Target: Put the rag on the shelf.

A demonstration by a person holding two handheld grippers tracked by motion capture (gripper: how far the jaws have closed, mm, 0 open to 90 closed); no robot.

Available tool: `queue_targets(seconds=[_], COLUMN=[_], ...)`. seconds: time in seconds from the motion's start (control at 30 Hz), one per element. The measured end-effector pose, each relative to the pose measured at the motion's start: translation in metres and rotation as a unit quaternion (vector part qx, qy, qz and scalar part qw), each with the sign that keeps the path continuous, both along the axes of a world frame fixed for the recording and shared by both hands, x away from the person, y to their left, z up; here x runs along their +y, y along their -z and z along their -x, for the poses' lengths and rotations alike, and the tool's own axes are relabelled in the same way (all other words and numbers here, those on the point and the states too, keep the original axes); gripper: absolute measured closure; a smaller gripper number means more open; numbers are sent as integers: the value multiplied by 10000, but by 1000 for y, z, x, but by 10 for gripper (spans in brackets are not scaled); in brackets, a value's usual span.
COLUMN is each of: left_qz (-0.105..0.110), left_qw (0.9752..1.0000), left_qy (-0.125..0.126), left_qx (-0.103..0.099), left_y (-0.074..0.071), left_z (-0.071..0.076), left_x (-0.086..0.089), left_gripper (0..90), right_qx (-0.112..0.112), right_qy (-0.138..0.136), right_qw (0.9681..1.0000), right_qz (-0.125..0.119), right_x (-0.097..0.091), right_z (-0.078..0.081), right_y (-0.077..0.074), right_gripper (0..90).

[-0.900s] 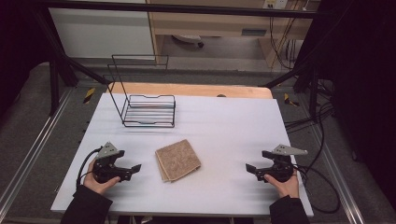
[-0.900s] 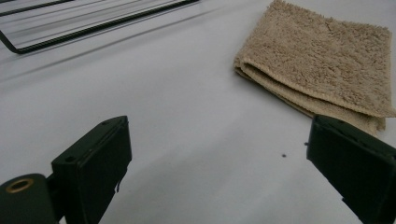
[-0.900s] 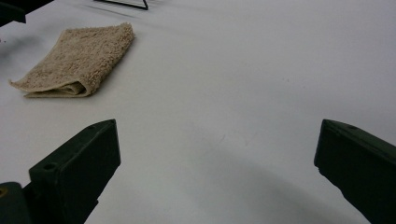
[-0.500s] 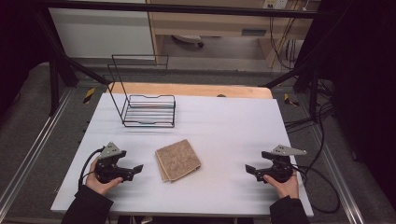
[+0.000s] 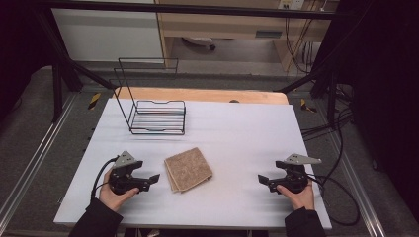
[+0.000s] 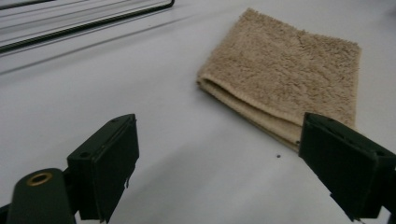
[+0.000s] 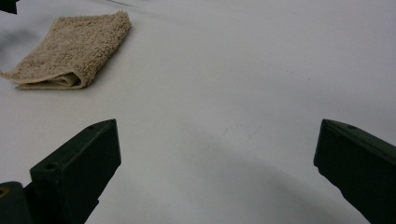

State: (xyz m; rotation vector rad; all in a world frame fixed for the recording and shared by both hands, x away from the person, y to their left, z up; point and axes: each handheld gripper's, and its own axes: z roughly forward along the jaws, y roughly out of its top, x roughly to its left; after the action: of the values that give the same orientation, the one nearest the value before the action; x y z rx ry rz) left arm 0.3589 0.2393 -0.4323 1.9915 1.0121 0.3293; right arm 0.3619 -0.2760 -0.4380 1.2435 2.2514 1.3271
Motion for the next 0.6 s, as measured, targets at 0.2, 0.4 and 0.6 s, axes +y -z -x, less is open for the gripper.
queue_targets(seconds=[0.2,0.4,0.6], left_qz=[-58,-174,-196], left_qw=[9999,9994,9989], left_qy=[99,145,145], left_qx=[103,267,398], left_y=[1,6,11], left_z=[4,6,9], left_x=[-25,-48,-65], left_gripper=[169,206,300], right_qx=[33,55,39], right_qy=[-8,-13,-42], right_qw=[10000,10000,10000], right_qz=[14,20,28], right_x=[2,3,4], right_z=[0,0,-1], right_y=[1,1,2], right_gripper=[12,12,13])
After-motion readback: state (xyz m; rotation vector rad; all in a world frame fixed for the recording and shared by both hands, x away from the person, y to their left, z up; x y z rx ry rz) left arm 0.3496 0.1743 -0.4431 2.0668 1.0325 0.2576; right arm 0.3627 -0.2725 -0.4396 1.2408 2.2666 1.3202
